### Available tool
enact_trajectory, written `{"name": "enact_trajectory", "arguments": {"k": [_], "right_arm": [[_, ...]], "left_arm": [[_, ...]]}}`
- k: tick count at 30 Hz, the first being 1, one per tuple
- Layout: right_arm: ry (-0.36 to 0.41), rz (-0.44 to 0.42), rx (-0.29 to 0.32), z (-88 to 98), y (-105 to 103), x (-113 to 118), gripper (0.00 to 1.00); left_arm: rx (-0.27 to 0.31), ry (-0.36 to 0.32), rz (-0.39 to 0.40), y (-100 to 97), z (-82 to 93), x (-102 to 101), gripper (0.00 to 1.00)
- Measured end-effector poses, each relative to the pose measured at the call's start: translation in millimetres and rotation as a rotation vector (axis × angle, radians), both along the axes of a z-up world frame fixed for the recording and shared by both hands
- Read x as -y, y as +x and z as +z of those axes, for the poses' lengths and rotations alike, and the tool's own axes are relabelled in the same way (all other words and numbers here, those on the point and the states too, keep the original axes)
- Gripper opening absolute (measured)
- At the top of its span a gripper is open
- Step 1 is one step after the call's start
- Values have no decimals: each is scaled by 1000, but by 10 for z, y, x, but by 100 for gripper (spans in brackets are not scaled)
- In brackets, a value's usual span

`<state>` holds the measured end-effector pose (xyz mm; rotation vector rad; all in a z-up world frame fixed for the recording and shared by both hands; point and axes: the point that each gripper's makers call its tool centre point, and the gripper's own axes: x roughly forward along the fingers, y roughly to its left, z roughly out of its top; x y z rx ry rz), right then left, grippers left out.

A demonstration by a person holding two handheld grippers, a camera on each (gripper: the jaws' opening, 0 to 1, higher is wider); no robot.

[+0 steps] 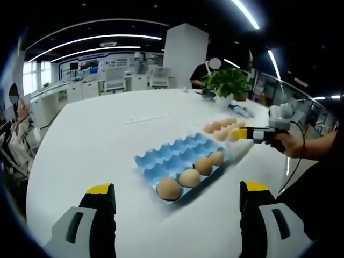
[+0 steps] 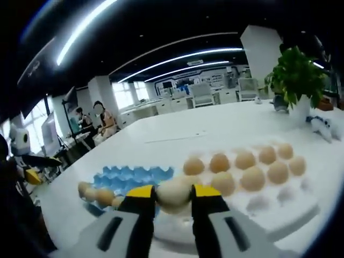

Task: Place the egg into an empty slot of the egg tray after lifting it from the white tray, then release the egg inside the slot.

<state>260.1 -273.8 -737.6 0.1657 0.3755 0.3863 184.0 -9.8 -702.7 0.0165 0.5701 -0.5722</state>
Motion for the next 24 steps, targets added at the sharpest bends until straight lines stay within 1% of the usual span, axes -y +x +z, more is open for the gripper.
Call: {"name": "enact_trajectory", "arguments": {"k": [1,5,6,10,15,17,20,21,22,23,24], "right_arm": [[3,18,-11,-33,-5,-88,26],[-21,74,-14,-107,-18,-272,26],[-25,95,-23,-138,-34,-328,26],[-50,138,-34,-238,-68,-457,26],[-109,185,-34,-337,-93,-522,26],[-152,203,-25,-370,-93,-517,26],[-181,238,-27,-430,-115,-543,26],[-202,263,-22,-455,-129,-562,26],[-227,284,13,-432,-115,-577,26],[-232,281,24,-424,-118,-586,26],[-236,287,12,-436,-128,-581,26]], "left_arm": [[0,0,1,-1,1,-5,97],[-2,2,4,-6,-5,-14,97],[-1,3,5,-6,-4,-16,97],[-1,1,6,-7,0,-15,97],[-3,2,3,-14,-10,-17,96],[-4,3,5,-12,-12,-22,97],[-4,-1,7,-8,-10,-27,97],[-3,1,7,-6,-10,-27,97],[-3,2,6,-5,-11,-27,96],[-5,2,6,-5,-14,-26,96],[-5,2,6,-4,-15,-24,96]]}}
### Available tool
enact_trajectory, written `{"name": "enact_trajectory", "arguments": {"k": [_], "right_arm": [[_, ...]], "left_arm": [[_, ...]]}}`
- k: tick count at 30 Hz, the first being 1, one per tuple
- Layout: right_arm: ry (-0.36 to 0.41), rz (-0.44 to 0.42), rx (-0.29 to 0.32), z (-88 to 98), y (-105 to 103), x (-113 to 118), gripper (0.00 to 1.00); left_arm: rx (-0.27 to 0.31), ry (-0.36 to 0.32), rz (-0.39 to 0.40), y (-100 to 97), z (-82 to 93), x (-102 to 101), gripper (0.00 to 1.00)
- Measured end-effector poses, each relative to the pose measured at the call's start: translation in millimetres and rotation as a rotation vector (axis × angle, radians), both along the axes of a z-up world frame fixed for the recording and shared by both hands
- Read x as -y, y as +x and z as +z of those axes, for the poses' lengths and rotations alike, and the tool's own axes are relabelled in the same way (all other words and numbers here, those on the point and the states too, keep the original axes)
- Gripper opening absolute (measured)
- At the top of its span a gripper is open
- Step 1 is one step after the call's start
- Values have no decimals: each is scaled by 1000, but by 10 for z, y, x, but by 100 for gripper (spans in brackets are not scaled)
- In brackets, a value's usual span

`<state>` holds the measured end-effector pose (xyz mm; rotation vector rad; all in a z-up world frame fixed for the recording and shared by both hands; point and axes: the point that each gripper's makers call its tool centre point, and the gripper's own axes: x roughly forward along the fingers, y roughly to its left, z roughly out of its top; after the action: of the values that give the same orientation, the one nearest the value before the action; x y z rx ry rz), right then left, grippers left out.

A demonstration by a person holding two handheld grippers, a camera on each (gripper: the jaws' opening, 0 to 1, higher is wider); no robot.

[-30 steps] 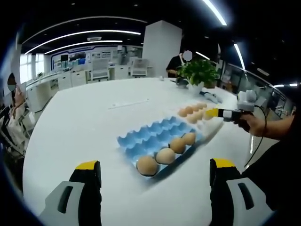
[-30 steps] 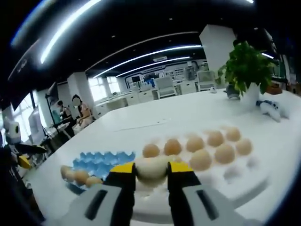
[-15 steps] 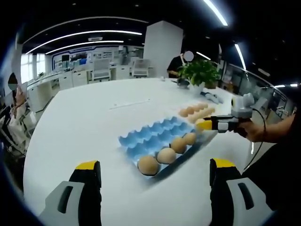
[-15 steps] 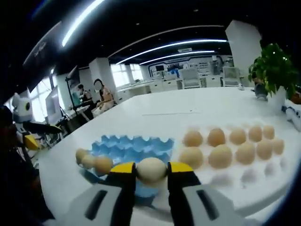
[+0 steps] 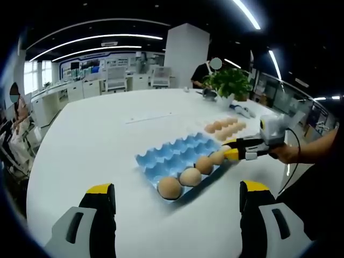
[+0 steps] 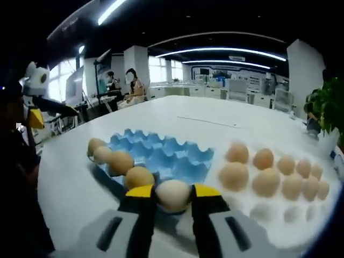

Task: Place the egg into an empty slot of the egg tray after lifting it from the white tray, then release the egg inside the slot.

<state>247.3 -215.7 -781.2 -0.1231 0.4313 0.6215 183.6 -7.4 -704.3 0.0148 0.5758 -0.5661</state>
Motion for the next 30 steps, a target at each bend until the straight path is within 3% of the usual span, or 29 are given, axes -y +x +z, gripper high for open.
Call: {"name": "enact_trajectory", "arguments": {"k": [19,23,28,30], "right_arm": [[-8,36,-9,31,-43,13,26],[80,-36,10,203,-20,137,26],[46,-181,58,279,185,492,26],[48,-234,43,239,259,612,26]], "left_arm": [[6,4,-11,22,15,30,96],[5,4,-11,23,14,26,96],[5,4,-15,27,13,35,96],[6,7,-19,27,16,46,96]]}}
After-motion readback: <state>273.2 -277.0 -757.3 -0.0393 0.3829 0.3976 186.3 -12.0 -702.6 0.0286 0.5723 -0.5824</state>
